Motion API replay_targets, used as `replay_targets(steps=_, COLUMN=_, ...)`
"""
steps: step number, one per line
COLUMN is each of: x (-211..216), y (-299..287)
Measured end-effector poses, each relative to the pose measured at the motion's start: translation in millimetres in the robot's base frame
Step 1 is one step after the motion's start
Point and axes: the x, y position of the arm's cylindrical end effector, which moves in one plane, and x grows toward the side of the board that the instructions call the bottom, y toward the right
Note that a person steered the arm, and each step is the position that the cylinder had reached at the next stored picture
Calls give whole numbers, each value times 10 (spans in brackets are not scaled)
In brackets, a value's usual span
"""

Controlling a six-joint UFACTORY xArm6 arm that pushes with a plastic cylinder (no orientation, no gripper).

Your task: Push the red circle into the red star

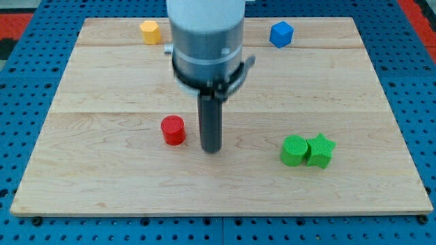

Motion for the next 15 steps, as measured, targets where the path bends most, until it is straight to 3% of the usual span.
replay_targets(steps=1, x=-178, y=-578)
replay_targets(steps=3, x=-1147, y=-641)
replay_targets(steps=5, x=-1667, y=-592)
replay_targets(steps=6, x=-1785, y=-929)
replay_targets(steps=8, x=-2314, y=-323)
replay_targets(steps=13, x=-2913, y=-283)
replay_targets(steps=15, x=-2854, y=-934)
